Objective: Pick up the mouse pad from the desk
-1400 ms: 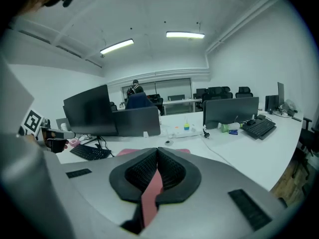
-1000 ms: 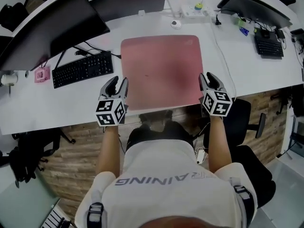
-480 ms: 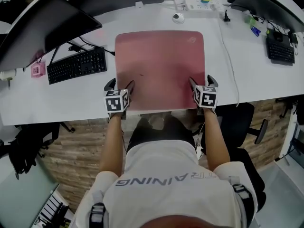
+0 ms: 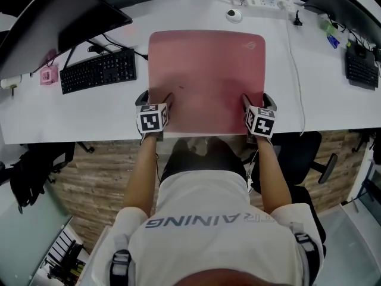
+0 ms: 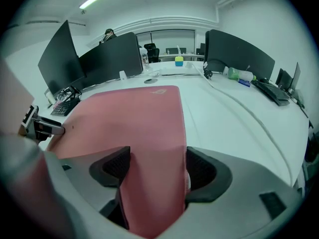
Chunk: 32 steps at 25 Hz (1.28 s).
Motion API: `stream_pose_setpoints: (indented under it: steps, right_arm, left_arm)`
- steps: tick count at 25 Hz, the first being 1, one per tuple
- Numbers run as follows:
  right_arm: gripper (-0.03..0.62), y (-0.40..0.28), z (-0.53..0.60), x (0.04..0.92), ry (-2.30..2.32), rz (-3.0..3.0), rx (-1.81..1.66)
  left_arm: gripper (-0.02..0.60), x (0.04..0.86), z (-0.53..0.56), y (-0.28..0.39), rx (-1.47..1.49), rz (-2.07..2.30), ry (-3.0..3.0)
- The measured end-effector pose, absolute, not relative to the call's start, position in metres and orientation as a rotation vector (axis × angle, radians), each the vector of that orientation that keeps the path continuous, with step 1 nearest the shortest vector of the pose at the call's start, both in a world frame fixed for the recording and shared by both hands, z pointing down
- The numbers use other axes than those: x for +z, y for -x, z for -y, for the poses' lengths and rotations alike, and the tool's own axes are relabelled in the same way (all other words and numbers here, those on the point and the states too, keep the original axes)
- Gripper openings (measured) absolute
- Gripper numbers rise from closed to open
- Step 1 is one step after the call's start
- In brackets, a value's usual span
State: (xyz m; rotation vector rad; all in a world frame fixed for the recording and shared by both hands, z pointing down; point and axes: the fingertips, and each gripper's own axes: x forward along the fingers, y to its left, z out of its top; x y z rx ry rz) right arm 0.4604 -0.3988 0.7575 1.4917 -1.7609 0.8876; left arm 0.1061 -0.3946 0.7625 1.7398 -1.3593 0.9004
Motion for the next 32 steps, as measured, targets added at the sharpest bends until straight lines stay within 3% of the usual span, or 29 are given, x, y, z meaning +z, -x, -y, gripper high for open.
stream_pose_setpoints:
  steps: [5,9,15,18,20,24,32]
  right_arm:
    - [0.354,-0.461,0.397,0.757,-1.498,1.751,0.902]
    - [0.297,-0.455,0.394,0.756,-1.510,1.742,0.918]
    - [0.148,-0.438,0.390,0.753,-1.481,1.762,0.972]
    - [0.109,-0.431,0.387,0.746,-1.469,1.780,0.947]
    - [0.090,-0.428,0.386,0.739,-1.469,1.803,0.943]
    - [0.073,-0.422,0.386,0.717,-1.495,1.847,0.929]
    - [0.060,-0.429,0.397,0.658,-1.589,1.914,0.818]
  left_arm:
    - [0.392,0.762,0.393,-0.109,0.921,1.366,-1.704]
    - [0.385,0.761,0.392,-0.108,0.912,1.376,-1.698]
    - [0.316,0.760,0.388,-0.114,0.891,1.383,-1.690]
    - [0.281,0.758,0.385,-0.117,0.889,1.345,-1.700]
    - [0.220,0.753,0.384,-0.122,0.878,1.319,-1.721]
    - [0.159,0.731,0.383,-0.128,0.804,1.282,-1.770]
    - [0.100,0.671,0.394,-0.133,0.647,1.286,-1.881]
